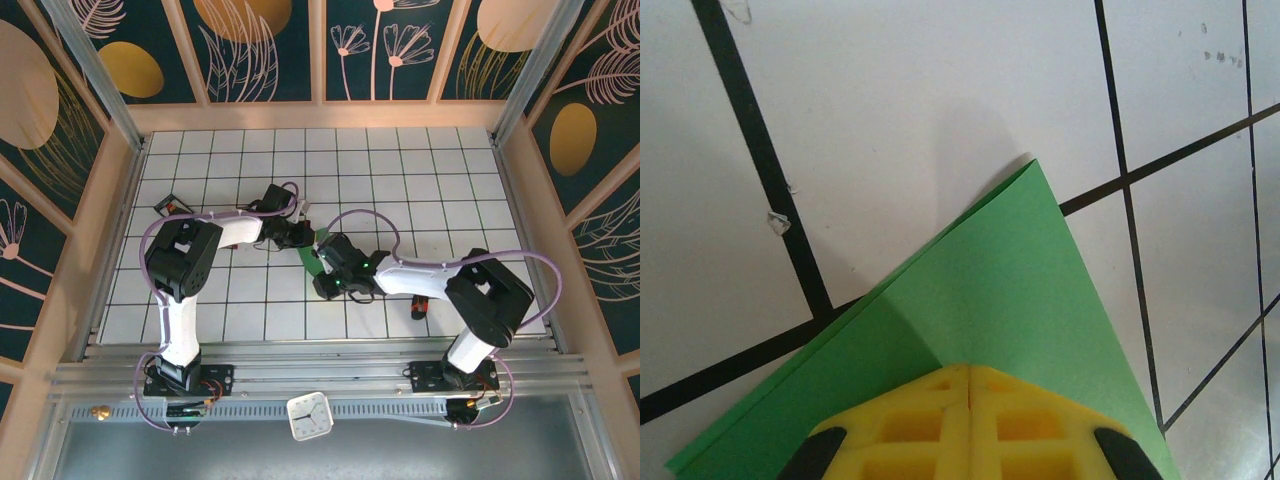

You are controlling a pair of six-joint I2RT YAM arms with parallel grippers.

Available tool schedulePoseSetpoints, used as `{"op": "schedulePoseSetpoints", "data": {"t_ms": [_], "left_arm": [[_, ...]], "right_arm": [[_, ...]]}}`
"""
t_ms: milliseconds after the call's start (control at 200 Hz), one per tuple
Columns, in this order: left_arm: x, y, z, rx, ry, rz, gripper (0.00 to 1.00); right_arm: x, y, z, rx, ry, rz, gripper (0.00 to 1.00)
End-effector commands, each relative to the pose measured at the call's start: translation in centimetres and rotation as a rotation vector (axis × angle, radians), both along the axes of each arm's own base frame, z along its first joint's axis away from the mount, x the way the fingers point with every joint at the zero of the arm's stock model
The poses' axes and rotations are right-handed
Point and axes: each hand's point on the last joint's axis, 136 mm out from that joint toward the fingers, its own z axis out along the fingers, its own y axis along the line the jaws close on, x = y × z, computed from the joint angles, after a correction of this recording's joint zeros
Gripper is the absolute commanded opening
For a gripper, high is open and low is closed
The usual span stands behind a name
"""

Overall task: Fold a paper plane with a square sheet of paper (pick it up from the middle)
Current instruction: Third fold the triangle at the center of the table.

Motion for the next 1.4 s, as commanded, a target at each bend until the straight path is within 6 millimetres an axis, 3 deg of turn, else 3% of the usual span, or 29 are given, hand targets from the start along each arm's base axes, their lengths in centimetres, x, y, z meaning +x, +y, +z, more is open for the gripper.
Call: {"op": "schedulePoseSetpoints", "data": {"t_ms": [0,110,270,395,886,1391], "left_arm": [[-1.7,0.5,-2.6,0.060,0.072,-0.029,0.00],[-1.8,0.3,-2.8,0.058,0.075,-0.038,0.00],[-2.3,-0.4,-2.9,0.053,0.071,-0.074,0.00],[-2.7,-1.2,-2.8,0.046,0.060,-0.107,0.00],[-3.5,-1.8,-2.9,0.048,0.057,-0.143,0.00],[-3.5,-1.7,-3.2,0.061,0.058,-0.142,0.00]], "right_arm": [[0.2,0.0,0.8,0.033,-0.019,0.011,0.22],[0.2,0.1,0.9,0.036,-0.020,0.014,0.22],[0.2,0.5,1.4,0.061,-0.014,0.025,0.11],[0.1,0.4,1.3,0.071,0.002,0.027,0.09],[0.8,-0.2,1.7,0.144,0.049,0.019,0.15],[1.9,-1.3,1.1,0.165,0.076,-0.017,0.10]]}}
